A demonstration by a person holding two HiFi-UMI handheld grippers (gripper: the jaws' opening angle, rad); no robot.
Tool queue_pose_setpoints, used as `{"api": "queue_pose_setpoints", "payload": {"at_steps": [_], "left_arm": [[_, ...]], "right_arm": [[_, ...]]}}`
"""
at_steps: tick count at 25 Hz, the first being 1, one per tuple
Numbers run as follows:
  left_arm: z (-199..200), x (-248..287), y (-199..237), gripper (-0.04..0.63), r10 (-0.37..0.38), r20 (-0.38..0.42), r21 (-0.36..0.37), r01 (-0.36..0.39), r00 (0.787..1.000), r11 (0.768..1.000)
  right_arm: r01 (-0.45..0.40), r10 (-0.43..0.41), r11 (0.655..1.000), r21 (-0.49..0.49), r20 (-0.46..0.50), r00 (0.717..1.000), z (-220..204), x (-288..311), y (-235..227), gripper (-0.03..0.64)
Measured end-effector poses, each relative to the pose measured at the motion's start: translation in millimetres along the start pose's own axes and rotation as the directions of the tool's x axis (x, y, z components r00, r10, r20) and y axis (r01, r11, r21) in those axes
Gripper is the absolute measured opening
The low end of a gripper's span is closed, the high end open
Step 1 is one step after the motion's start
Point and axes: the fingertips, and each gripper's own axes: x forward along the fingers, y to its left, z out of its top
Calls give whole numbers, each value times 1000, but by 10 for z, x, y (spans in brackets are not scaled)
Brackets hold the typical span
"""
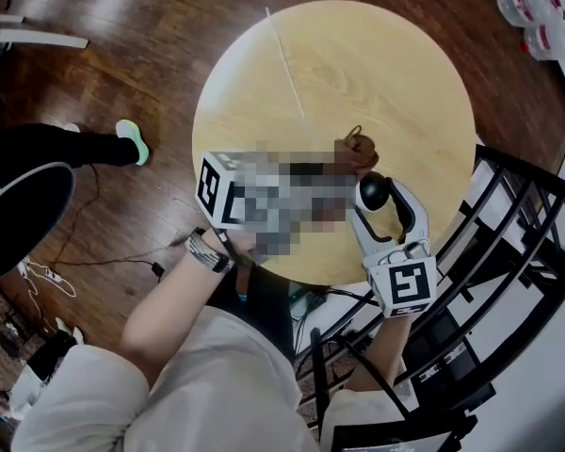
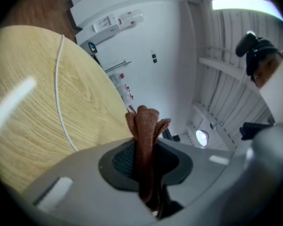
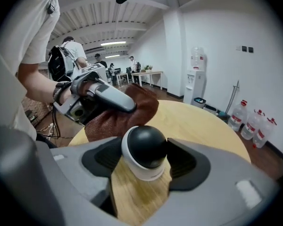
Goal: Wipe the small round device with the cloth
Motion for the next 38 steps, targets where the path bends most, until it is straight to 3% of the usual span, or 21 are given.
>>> {"api": "queue_pose_setpoints", "payload": {"at_steps": [2, 5, 8, 10, 12, 15, 19, 25, 29, 34, 38], "left_arm": [[21, -64, 64, 71, 36, 7, 20, -36, 999, 999], [-73, -141, 345, 71, 181, -43, 71, -177, 983, 982], [-243, -100, 592, 72, 296, -128, 134, -279, 947, 951], [-318, -27, 688, 72, 328, -157, 145, -307, 932, 941], [-359, 54, 711, 72, 333, -167, 130, -314, 928, 941], [-344, 128, 698, 72, 320, -158, 86, -310, 934, 947], [-402, 121, 706, 72, 287, -142, 14, -288, 947, 958], [-345, 127, 559, 71, 240, -133, 12, -241, 961, 970], [-222, 122, 291, 71, 145, -101, -28, -149, 984, 988], [-71, 81, 37, 71, 44, -62, -61, -48, 997, 997], [43, -27, -38, 71, -16, 3, -119, 16, 1000, 993]], "right_arm": [[24, -24, 999, -25, -14, 1000, -8, -1, 8, 302], [-23, 27, 997, -78, 46, 999, 77, -62, 31, 302], [-158, 166, 980, -119, 62, 984, 85, -120, 40, 308], [-267, 276, 954, -138, 53, 960, 63, -111, 64, 332], [-344, 347, 922, -179, -17, 938, -20, -98, 55, 336], [-372, 338, 886, -277, -165, 927, -215, -25, 13, 336], [-334, 300, 890, -311, -152, 942, -307, 75, 60, 316], [-250, 243, 942, -223, -61, 968, -303, 76, 78, 302], [-212, 210, 960, -185, -30, 977, -298, 65, 72, 302], [-172, 171, 978, -118, -19, 985, -300, 77, 61, 302], [-69, 69, 998, -7, -1, 998, -298, 105, 55, 302]]}}
